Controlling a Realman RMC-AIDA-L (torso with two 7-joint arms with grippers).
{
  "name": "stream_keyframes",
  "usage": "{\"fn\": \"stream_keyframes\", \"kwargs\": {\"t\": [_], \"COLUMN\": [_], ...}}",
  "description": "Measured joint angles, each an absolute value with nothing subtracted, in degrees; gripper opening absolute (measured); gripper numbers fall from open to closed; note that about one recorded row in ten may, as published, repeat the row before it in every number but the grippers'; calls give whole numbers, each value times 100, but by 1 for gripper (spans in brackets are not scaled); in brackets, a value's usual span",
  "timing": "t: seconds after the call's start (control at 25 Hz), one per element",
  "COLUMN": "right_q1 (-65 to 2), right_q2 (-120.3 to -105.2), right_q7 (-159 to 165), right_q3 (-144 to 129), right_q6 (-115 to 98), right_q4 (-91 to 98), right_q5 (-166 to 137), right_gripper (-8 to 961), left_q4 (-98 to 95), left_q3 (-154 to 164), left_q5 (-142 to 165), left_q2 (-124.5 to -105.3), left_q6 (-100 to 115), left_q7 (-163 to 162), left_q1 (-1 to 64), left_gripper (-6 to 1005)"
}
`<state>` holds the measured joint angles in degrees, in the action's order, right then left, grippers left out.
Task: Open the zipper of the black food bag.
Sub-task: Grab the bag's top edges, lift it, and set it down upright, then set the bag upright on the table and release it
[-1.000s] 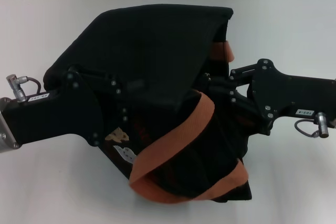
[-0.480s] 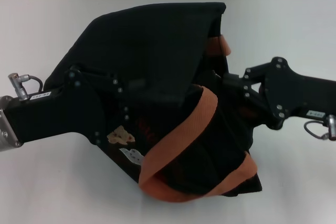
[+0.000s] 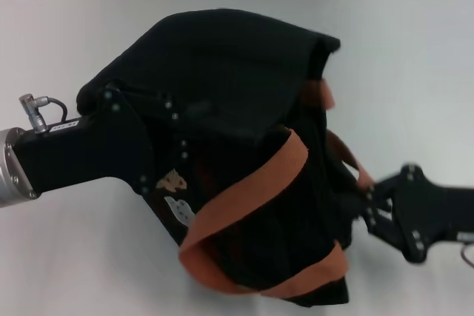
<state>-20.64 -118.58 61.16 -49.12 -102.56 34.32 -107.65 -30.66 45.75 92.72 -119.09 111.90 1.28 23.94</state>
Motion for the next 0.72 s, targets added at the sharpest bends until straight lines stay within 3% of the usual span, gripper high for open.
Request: {"fn": "stream_keyframes", "kwargs": {"t": [0.44, 0.72], "right_q1": [-1713, -1801], "right_q2": [-11781, -11893], "right_q7": [6467, 6441], "right_q3": [-3764, -2602], "right_q6": [-10452, -10828], "right_q4": [3491, 3388], "right_q5": [-11633, -11574], "right_gripper": [27, 82], "left_q4": [-2903, -1734], "left_q3": [4559, 4247], "left_q5": [9038, 8695], "left_q2": [-11895, -11853], "left_q6": [10946, 10375], "left_q7": [-102, -45], "left_q1": [2429, 2154], "left_gripper": [107, 109]}}
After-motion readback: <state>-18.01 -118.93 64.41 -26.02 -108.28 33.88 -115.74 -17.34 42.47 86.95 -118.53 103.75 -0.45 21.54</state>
